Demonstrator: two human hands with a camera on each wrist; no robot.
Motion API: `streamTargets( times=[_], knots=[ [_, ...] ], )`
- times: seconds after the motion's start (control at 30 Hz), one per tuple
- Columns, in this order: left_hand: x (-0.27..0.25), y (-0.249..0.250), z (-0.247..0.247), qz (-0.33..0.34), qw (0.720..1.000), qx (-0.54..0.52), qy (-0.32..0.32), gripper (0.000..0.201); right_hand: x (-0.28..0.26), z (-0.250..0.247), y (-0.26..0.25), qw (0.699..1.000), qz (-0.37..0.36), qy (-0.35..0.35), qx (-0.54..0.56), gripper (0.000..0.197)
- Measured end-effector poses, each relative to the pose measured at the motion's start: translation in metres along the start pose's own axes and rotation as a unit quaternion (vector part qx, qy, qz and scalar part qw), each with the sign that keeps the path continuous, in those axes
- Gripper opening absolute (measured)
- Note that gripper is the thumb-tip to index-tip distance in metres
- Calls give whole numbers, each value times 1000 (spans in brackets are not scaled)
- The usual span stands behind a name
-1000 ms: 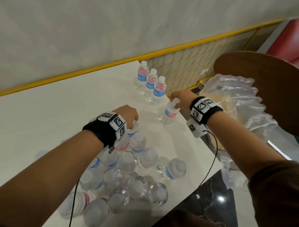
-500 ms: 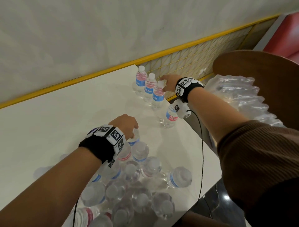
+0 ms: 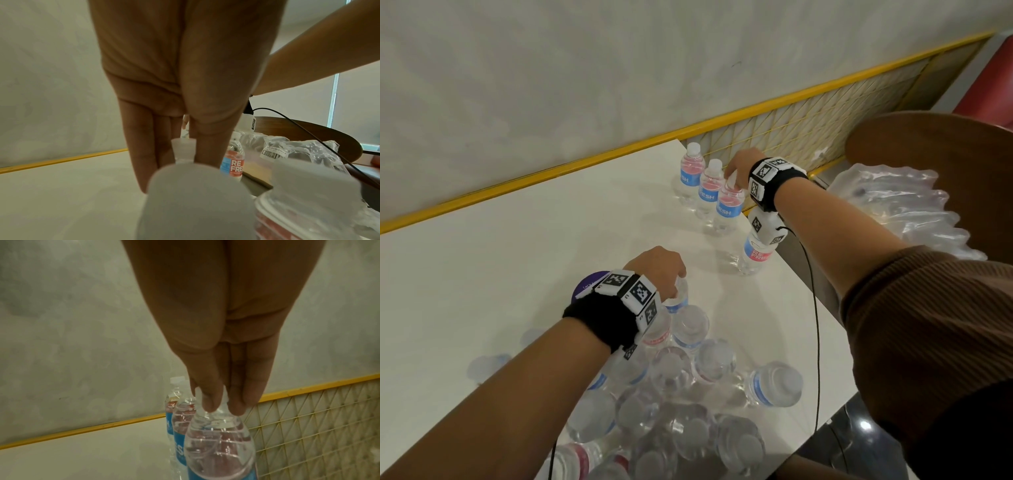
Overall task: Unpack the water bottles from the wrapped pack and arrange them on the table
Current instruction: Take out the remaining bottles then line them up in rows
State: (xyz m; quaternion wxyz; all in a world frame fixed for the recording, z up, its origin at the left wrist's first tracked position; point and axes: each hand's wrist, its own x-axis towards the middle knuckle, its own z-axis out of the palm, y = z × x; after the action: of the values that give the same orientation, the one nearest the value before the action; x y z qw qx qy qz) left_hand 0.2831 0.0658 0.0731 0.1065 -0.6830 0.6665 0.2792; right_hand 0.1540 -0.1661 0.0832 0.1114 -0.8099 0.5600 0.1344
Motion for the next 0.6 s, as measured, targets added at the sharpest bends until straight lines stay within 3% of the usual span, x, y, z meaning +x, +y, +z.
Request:
streamTargets(
  times=[0.17, 0.33, 0.5, 0.6],
  knots=[
    [0, 2, -1, -3, 1000, -2, -3, 46, -2, -1, -1, 1000, 1, 4, -2, 39],
    [0, 2, 0, -3, 1000, 4, -4, 45, -20, -5, 9, 998, 13, 35, 43, 64],
    [0, 4, -1, -2, 1000, 23, -17, 45, -62, -5, 35, 999, 17, 30, 8, 43],
    [3, 5, -1, 10, 999, 33, -18, 24, -75, 16, 47, 999, 29, 19, 16, 49]
  ],
)
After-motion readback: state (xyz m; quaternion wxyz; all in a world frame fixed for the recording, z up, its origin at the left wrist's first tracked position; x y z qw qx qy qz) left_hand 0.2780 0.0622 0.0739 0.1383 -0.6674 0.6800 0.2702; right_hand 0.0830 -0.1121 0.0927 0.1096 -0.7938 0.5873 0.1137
